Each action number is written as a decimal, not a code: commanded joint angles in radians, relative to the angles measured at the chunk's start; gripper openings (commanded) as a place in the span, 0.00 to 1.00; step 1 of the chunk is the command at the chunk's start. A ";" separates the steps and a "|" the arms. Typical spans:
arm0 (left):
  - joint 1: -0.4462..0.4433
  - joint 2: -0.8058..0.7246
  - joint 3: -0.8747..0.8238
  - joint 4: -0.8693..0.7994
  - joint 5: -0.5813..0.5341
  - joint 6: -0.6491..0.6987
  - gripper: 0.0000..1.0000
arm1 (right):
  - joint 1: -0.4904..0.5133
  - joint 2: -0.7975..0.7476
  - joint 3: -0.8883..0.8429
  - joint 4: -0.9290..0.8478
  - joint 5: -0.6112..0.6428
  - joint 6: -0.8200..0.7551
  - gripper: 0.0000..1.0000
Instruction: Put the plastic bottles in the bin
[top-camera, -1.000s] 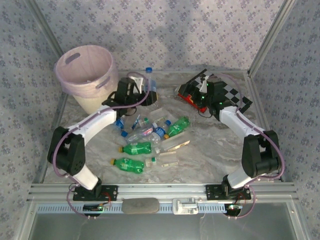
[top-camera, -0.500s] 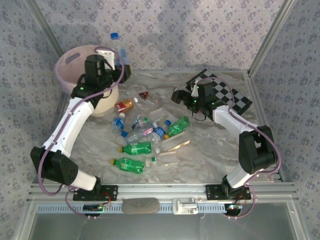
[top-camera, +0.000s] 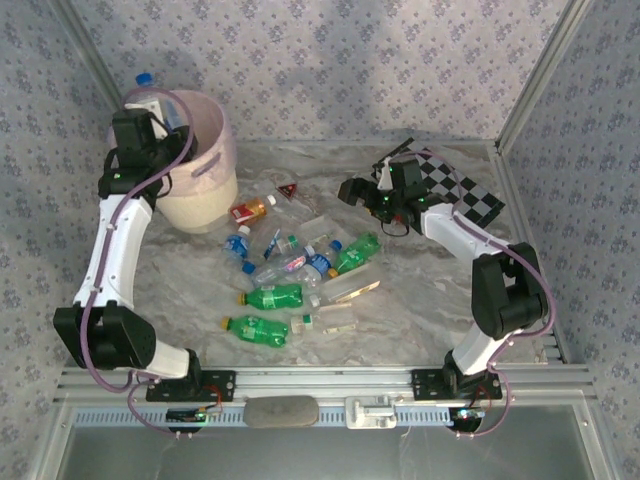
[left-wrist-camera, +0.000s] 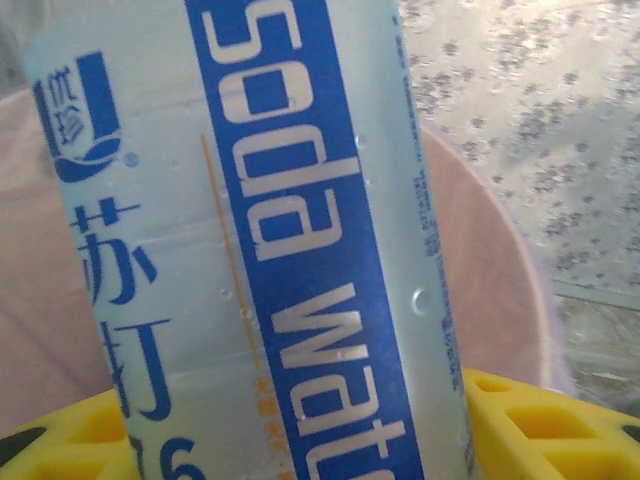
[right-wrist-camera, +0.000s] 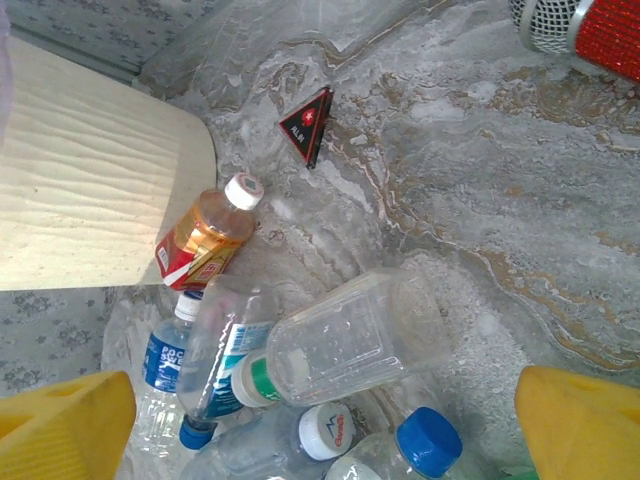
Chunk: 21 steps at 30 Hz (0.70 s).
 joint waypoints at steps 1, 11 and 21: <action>0.015 0.011 0.049 -0.013 -0.008 -0.013 0.56 | 0.009 0.009 0.039 -0.036 -0.020 -0.024 0.99; 0.032 0.092 0.094 -0.075 0.000 -0.014 0.61 | 0.011 -0.001 0.047 -0.069 -0.003 -0.036 0.99; 0.033 0.102 0.097 -0.079 0.009 -0.033 0.85 | 0.011 -0.002 0.045 -0.078 -0.001 -0.036 0.99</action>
